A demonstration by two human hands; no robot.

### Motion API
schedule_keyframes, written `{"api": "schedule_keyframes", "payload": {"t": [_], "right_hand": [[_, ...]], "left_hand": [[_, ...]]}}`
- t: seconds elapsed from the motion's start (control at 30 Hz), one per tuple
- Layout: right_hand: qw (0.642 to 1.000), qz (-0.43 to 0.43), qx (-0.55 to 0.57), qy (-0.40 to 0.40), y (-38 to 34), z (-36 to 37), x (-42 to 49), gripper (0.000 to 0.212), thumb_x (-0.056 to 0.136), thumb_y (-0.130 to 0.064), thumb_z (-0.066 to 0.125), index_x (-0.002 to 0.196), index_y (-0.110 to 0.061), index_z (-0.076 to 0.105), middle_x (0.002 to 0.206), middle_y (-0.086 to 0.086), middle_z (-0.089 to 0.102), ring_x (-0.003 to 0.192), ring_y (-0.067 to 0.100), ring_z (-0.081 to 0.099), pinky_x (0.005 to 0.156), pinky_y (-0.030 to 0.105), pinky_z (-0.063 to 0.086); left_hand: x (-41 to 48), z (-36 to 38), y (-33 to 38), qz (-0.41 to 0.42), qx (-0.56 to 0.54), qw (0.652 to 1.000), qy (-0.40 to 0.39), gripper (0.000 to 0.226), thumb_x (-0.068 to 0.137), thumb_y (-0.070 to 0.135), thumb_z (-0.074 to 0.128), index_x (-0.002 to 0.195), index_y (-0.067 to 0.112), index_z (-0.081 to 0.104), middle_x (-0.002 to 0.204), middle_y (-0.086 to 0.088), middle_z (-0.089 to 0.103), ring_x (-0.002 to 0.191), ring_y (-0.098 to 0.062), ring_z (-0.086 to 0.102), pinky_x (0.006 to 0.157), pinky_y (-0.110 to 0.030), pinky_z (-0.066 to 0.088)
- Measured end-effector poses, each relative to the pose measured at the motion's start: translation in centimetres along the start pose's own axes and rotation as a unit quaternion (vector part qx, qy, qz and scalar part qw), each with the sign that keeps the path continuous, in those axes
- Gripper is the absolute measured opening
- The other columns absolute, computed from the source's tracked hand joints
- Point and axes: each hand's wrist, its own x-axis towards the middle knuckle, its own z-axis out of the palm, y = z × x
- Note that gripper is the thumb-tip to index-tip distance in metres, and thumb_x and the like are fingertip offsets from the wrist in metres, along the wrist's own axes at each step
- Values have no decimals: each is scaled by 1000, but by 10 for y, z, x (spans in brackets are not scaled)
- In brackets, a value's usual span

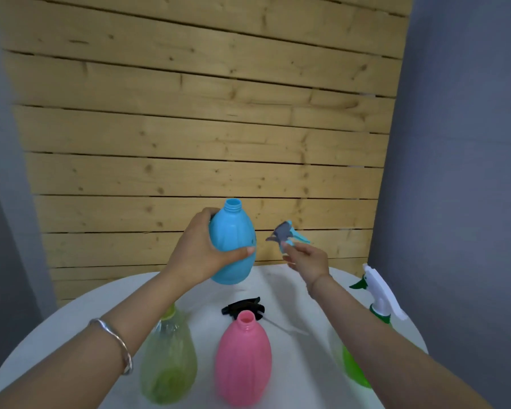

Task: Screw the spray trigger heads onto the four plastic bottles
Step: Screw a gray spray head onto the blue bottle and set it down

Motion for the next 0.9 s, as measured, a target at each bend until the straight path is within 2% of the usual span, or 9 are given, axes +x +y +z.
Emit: {"api": "schedule_keyframes", "payload": {"t": [0.07, 0.13, 0.23, 0.4, 0.5, 0.73, 0.83, 0.9], "right_hand": [[993, -30, 107, -36, -44, -7, -23, 30, 84, -14, 70, 109, 2, 65, 83, 6, 67, 71, 14, 64, 71, 21, 55], [975, -46, 203, -79, -77, -18, -52, 29, 89, -15, 65, 115, -2, 62, 91, 5, 67, 81, 14, 66, 76, 18, 56], [955, -76, 262, -120, -111, -39, -102, 23, 92, -18, 59, 112, -9, 62, 97, 1, 68, 93, 14, 67, 86, 21, 55], [926, -134, 322, -142, -157, -65, -169, 17, 97, -19, 49, 101, -14, 65, 95, -4, 70, 89, 7, 70, 91, 22, 52], [913, -156, 349, -141, -175, -70, -195, 16, 97, -19, 49, 100, -15, 64, 100, -2, 68, 88, 7, 71, 92, 23, 52], [903, -168, 370, -143, -177, -69, -231, 15, 97, -18, 50, 102, -16, 64, 97, -4, 67, 91, 8, 70, 93, 24, 52], [916, -173, 331, -147, -164, -69, -239, 13, 97, -17, 51, 102, -14, 63, 97, -1, 67, 97, 13, 67, 95, 23, 51], [942, -158, 249, -162, -144, -72, -243, 21, 93, -15, 56, 114, -10, 60, 107, 6, 66, 104, 17, 64, 100, 27, 48]], "left_hand": [[-5, -7, 18, 12, -24, 999, 18, 80, 54, 48, 87, 122, 30, 48, 112, 12, 58, 99, -7, 57, 77, -25, 50], [-18, -9, 33, 15, -56, 998, 15, 76, 54, 47, 87, 118, 36, 49, 106, 20, 59, 96, 3, 56, 72, -17, 46], [-48, -7, 47, 15, -84, 996, -8, 78, 53, 46, 89, 121, 41, 49, 111, 21, 60, 101, 0, 58, 81, -26, 52], [-103, 5, 59, -3, -101, 993, -55, 85, 49, 44, 90, 125, 36, 51, 121, 9, 59, 109, -13, 58, 93, -42, 52], [-132, 12, 70, -4, -94, 993, -78, 86, 50, 43, 90, 126, 35, 51, 122, 9, 57, 110, -12, 57, 95, -40, 50], [-167, 16, 92, 6, -112, 990, -83, 87, 49, 47, 88, 126, 36, 50, 124, 14, 55, 112, -8, 55, 98, -37, 48], [-175, 17, 97, 8, -132, 987, -90, 88, 46, 52, 86, 125, 37, 51, 121, 16, 56, 110, -6, 56, 97, -37, 50], [-181, 18, 96, -4, -153, 984, -87, 85, 43, 55, 85, 120, 40, 52, 116, 16, 61, 105, -5, 60, 93, -36, 52]]}}
